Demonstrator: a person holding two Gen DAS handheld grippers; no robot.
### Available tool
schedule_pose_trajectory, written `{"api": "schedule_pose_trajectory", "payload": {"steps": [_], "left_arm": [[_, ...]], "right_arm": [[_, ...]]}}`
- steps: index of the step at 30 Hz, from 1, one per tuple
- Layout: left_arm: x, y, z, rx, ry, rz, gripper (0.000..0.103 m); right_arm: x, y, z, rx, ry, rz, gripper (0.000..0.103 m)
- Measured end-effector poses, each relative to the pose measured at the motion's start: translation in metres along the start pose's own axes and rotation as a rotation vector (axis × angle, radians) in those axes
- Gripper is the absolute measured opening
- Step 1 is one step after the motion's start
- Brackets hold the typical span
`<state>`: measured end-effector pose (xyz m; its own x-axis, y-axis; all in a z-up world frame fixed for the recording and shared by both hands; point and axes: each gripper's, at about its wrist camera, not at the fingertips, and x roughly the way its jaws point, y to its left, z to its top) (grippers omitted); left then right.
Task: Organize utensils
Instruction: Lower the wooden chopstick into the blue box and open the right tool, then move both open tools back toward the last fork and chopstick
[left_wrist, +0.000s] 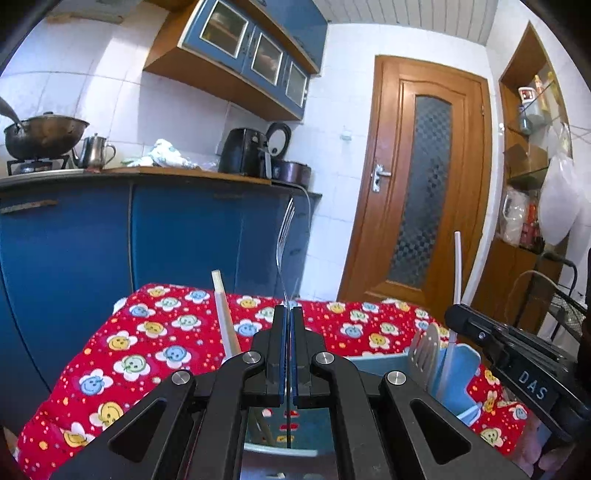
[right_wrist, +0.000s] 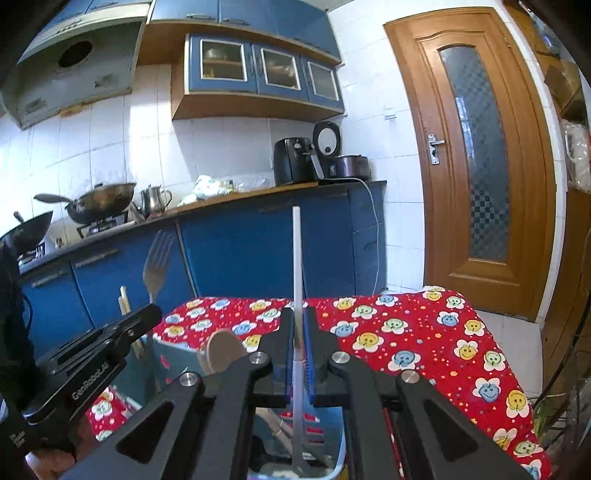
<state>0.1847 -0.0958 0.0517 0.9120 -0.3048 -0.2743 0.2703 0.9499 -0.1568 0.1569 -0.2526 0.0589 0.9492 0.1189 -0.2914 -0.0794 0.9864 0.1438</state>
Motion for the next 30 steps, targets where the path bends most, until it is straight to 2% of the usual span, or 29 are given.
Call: {"api": "schedule_pose_trajectory", "payload": {"steps": [5,7,9,10,14,20,30], "left_arm": [[0.000,-0.001,0.000,0.001,0.040,0.016,0.006],[-0.002,0.000,0.001,-0.011,0.048,0.009,0.013],[-0.005,-0.001,0.001,-0.020,0.060,-0.005,0.029],[-0.007,-0.001,0.002,-0.022,0.062,-0.010,0.032],[-0.017,-0.002,0.004,-0.012,0.064,-0.016,0.033],[-0.033,0.003,0.006,-0.036,0.109,-0.029,0.035],[-0.063,0.016,0.001,-0.069,0.214,-0.016,0.036]], "right_arm": [[-0.006,0.001,-0.001,0.022,0.033,0.017,0.008],[-0.008,0.002,-0.001,0.026,0.040,0.018,0.014],[-0.013,0.003,-0.001,0.026,0.041,0.016,0.021],[-0.015,0.004,0.000,0.027,0.039,0.016,0.025],[-0.031,0.005,0.003,0.035,0.015,0.016,0.027],[-0.051,0.005,0.005,0.056,0.010,0.016,0.028],[-0.088,0.019,-0.001,0.063,0.073,0.003,0.031]]}}
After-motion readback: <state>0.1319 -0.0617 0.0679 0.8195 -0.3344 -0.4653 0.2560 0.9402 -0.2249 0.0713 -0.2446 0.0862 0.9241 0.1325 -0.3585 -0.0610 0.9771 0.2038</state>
